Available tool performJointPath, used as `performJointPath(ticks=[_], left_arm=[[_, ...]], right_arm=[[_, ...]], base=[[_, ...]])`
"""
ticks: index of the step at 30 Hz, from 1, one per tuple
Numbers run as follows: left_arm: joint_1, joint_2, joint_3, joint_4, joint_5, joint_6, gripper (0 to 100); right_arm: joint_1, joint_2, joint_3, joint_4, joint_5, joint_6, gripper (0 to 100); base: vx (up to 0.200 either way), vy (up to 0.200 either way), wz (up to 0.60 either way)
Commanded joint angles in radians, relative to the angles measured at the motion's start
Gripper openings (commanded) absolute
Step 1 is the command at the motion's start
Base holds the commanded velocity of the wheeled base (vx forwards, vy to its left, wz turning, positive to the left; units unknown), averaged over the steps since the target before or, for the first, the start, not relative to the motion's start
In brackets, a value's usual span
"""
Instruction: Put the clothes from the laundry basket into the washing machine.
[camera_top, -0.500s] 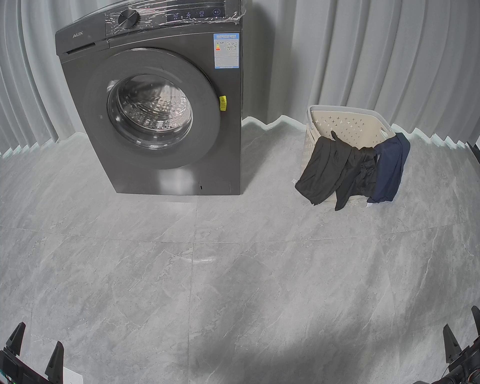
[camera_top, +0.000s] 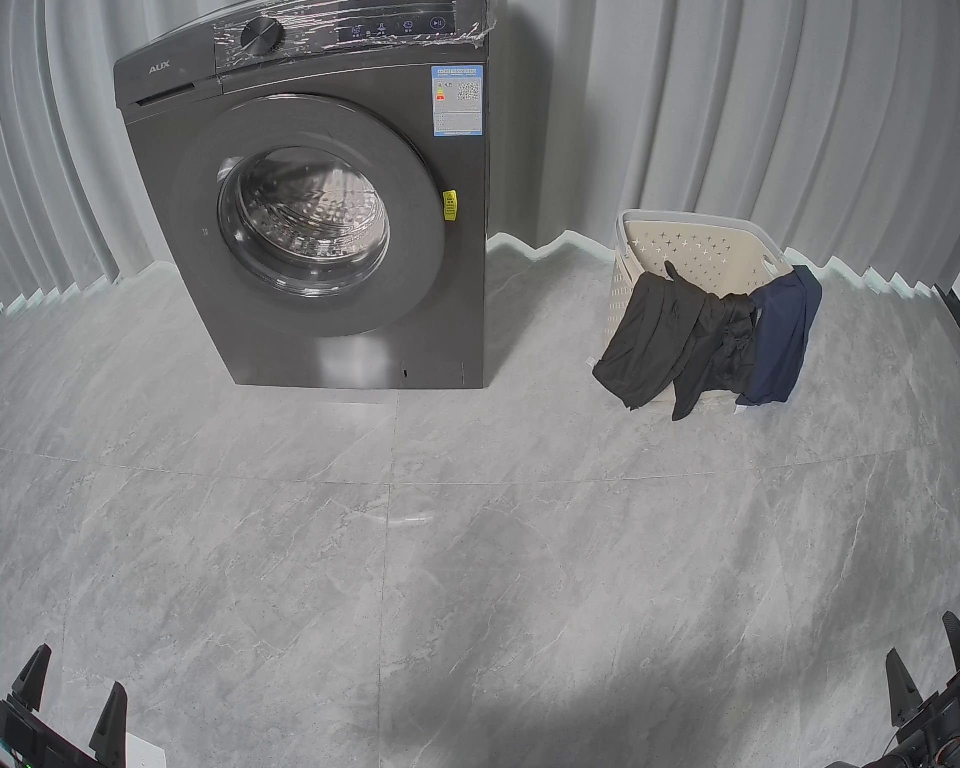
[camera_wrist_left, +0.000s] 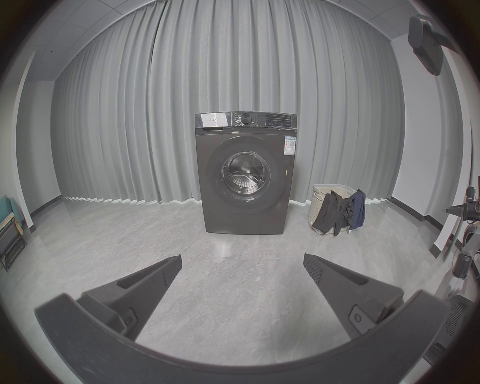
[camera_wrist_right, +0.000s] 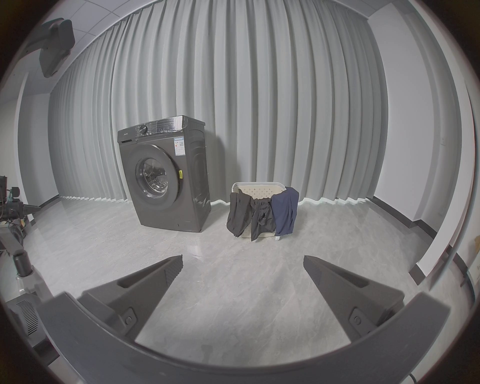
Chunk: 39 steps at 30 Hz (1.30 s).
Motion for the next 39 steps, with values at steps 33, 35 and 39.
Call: performJointPath(ticks=[33, 35, 39], left_arm=[[0.001, -0.015, 0.016, 0.000, -0.001, -0.001, 100], [0.001, -0.015, 0.016, 0.000, -0.001, -0.001, 100], [0.001, -0.015, 0.016, 0.000, 0.001, 0.000, 100]], right_arm=[[0.000, -0.015, 0.018, 0.000, 0.000, 0.000, 100], [0.000, -0.015, 0.018, 0.000, 0.000, 0.000, 100], [0.000, -0.015, 0.018, 0.000, 0.000, 0.000, 100]], base=[[0.000, -0.200, 0.00], [0.000, -0.200, 0.00], [0.000, -0.100, 0.00]])
